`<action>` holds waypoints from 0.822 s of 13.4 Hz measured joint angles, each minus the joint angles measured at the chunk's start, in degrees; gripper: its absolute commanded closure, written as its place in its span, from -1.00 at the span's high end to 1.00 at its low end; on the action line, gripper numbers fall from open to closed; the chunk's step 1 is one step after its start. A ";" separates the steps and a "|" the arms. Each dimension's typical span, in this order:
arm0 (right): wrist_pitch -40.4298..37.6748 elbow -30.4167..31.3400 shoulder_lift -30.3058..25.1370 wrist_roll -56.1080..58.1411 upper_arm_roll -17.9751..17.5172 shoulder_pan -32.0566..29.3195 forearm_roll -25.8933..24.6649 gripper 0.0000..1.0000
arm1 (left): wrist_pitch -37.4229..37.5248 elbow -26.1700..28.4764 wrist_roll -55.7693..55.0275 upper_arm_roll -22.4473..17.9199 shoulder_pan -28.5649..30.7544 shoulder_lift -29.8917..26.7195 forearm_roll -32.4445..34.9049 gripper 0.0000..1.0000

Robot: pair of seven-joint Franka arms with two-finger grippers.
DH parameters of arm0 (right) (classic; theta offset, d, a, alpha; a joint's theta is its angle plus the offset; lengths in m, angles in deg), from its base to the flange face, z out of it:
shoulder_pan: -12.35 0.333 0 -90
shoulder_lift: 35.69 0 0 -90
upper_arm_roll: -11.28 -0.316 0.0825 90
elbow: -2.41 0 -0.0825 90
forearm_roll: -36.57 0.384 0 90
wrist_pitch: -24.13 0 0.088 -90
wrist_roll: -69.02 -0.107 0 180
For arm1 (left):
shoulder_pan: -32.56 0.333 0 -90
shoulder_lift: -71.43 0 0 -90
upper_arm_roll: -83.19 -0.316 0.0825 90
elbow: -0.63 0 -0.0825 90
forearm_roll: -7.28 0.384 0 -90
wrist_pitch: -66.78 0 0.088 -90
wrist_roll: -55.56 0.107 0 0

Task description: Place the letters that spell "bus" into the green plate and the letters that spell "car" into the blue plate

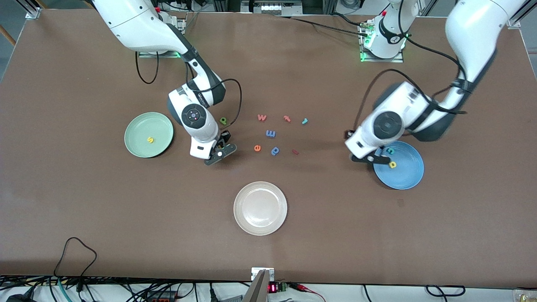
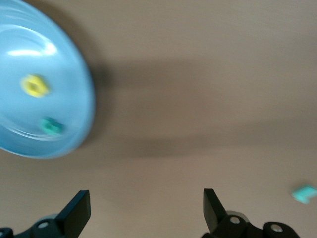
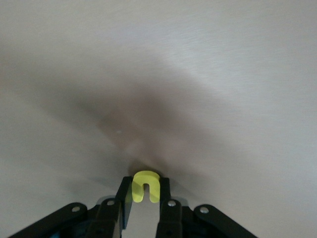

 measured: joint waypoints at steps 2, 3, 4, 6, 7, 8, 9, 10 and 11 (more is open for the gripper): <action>-6.15 -0.08 -3.56 0.04 1.03 -2.26 0.00 -1.00 | -6.55 4.31 -1.83 4.46 -0.35 0.01 -0.13 0.66; -9.41 0.16 -5.99 0.40 1.21 -4.37 0.00 -1.00 | -10.69 6.92 -2.08 5.63 -0.94 0.04 -0.13 0.55; -11.41 1.11 -8.43 0.87 1.28 -6.52 -0.01 -1.00 | -13.71 9.12 -1.99 6.09 -2.09 0.11 -0.12 0.41; -12.78 5.38 -13.19 1.23 1.38 -11.03 -0.01 -1.00 | -16.32 11.72 -1.74 6.08 -6.09 0.38 0.44 0.30; -12.77 7.92 -14.81 1.32 1.41 -13.08 -0.01 -1.00 | -16.61 12.13 -1.79 5.99 -8.32 0.49 2.06 0.24; -12.73 10.15 -15.72 1.38 1.44 -14.86 -0.02 -1.00 | -16.65 12.27 -1.86 5.76 -10.02 0.76 4.69 0.21; -12.55 11.86 -16.00 1.38 1.45 -16.53 -0.02 -1.00 | -16.84 12.35 -1.89 5.45 -10.98 1.38 8.12 0.20; -12.25 13.27 -15.95 1.39 1.45 -18.40 -0.04 -0.91 | -17.80 12.41 -1.91 4.84 -11.26 2.59 12.05 0.20; -12.02 14.23 -15.87 1.64 1.47 -20.01 -0.08 -0.77 | -19.05 12.40 -1.84 3.88 -11.24 3.82 14.68 0.20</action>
